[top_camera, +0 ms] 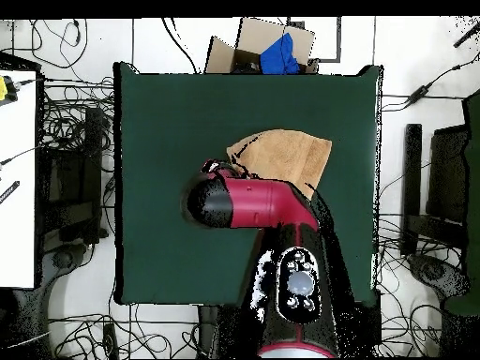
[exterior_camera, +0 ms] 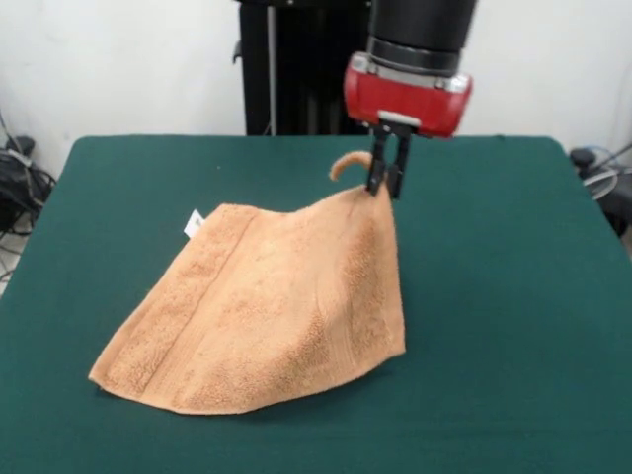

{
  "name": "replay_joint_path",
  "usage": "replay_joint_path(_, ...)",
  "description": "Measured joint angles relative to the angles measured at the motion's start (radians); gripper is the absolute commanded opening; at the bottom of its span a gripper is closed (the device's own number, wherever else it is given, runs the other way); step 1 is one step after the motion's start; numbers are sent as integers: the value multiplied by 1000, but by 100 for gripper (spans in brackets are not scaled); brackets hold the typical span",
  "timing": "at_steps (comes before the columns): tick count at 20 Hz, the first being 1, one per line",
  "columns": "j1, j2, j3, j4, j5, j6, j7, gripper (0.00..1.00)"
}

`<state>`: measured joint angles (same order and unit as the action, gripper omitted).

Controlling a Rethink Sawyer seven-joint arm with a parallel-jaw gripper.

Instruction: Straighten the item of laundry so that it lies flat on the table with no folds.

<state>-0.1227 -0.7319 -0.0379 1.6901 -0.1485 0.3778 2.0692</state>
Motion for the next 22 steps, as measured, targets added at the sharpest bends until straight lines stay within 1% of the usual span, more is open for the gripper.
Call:
replay_joint_path(2,56,37,-44,-27,46,-4,36,0)
replay_joint_path(10,166,115,-136,-92,158,-4,115,0)
replay_joint_path(18,230,196,-210,-159,239,-15,140,0)
replay_joint_path(19,238,212,-225,-171,249,-20,140,100)
replay_joint_path(22,241,220,-231,-175,254,-25,140,100)
